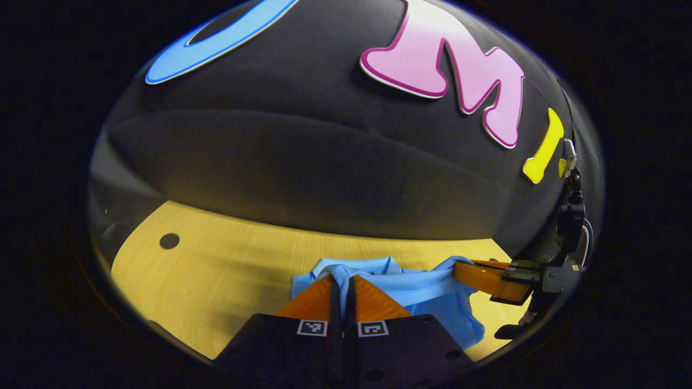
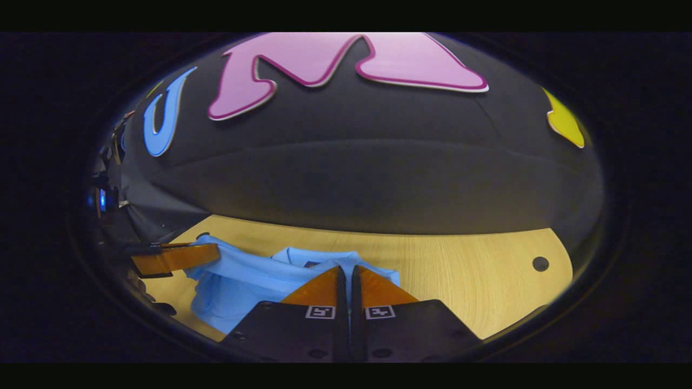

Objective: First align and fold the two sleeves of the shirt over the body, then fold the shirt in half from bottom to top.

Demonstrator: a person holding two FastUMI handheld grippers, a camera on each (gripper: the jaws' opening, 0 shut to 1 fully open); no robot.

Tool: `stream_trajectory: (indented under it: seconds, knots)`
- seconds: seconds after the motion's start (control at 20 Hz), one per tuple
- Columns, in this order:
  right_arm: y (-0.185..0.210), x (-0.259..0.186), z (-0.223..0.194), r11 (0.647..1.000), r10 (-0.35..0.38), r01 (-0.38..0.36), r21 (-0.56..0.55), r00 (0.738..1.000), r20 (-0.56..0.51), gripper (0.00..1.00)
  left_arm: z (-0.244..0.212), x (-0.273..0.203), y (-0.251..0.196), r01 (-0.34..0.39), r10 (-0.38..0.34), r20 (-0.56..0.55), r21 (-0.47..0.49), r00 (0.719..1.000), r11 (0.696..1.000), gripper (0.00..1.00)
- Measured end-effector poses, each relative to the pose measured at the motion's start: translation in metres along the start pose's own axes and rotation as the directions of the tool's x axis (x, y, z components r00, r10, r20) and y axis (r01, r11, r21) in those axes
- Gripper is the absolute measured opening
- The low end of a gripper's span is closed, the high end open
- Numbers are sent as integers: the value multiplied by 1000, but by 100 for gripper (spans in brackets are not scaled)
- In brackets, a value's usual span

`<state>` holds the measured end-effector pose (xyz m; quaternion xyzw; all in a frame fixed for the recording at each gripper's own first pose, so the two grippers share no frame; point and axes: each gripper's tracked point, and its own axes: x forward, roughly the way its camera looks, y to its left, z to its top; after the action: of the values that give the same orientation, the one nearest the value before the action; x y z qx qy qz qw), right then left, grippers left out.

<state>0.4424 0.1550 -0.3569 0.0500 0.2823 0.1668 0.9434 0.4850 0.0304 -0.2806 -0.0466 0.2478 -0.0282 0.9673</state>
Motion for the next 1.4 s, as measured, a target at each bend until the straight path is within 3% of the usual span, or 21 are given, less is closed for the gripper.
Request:
stream_trajectory:
  seconds: [0.15, 0.2, 0.3, 0.35, 0.4, 0.45, 0.5, 0.55, 0.6, 0.7, 0.75, 0.8, 0.9, 1.1, 1.25, 1.4]
  knots:
    - [-20, 49, 8, 997, -36, 35, -70, 999, -12, 5, 5, 50, 9, 0, 0, -3, -14, 1000, 1000, 6]
    - [-26, 58, 3, 996, -59, 57, -74, 998, -20, 5, 4, 67, 14, 9, -8, 2, -24, 1000, 1000, 11]
    - [-25, 68, -8, 994, -105, 103, -47, 994, -43, 5, -10, 90, 27, 13, -14, -16, -39, 1000, 999, 6]
    - [-21, 65, -12, 993, -109, 106, -44, 992, -58, 0, -18, 101, 34, -12, 11, -24, -23, 1000, 1000, 6]
    - [-23, 61, -13, 991, -121, 116, -69, 990, -70, 5, -25, 107, 43, -57, 57, -39, 12, 998, 998, 6]
    - [-21, 57, -12, 988, -122, 114, -102, 990, -73, 17, -31, 106, 49, -88, 91, -61, 47, 994, 995, 7]
    - [-19, 54, -12, 985, -125, 117, -127, 990, -58, 23, -36, 103, 54, -109, 114, -73, 69, 991, 992, 13]
    - [-16, 44, -6, 985, -125, 119, -127, 991, -43, 28, -35, 95, 55, -111, 116, -68, 81, 991, 991, 31]
    - [-15, 30, -2, 987, -130, 126, -103, 991, -32, 48, -31, 86, 52, -98, 103, -57, 87, 993, 991, 48]
    - [-13, -2, 6, 987, -159, 159, -18, 987, -11, 87, -18, 55, 46, -102, 106, -38, 101, 994, 990, 83]
    - [-13, -22, 10, 986, -167, 167, 21, 986, -7, 86, -13, 28, 41, -123, 126, -23, 97, 992, 988, 100]
    - [-14, -44, 17, 982, -184, 183, 44, 983, 7, 84, -7, 7, 38, -138, 138, -1, 81, 990, 987, 98]
    - [-17, -81, 27, 977, -214, 213, 25, 976, 35, 98, 6, -44, 24, -137, 136, 50, 32, 989, 990, 97]
    - [-21, -175, 47, 943, -325, 329, -42, 942, 87, 99, 15, -147, 3, -108, 102, 131, 40, 986, 993, 97]
    - [-3, -252, 55, 939, -340, 345, -15, 932, 121, 98, 14, -234, -8, -93, 74, 207, 82, 975, 992, 97]
    - [23, -331, 42, 937, -343, 349, -14, 928, 147, 98, 12, -320, -24, -58, 41, 248, 62, 968, 996, 97]
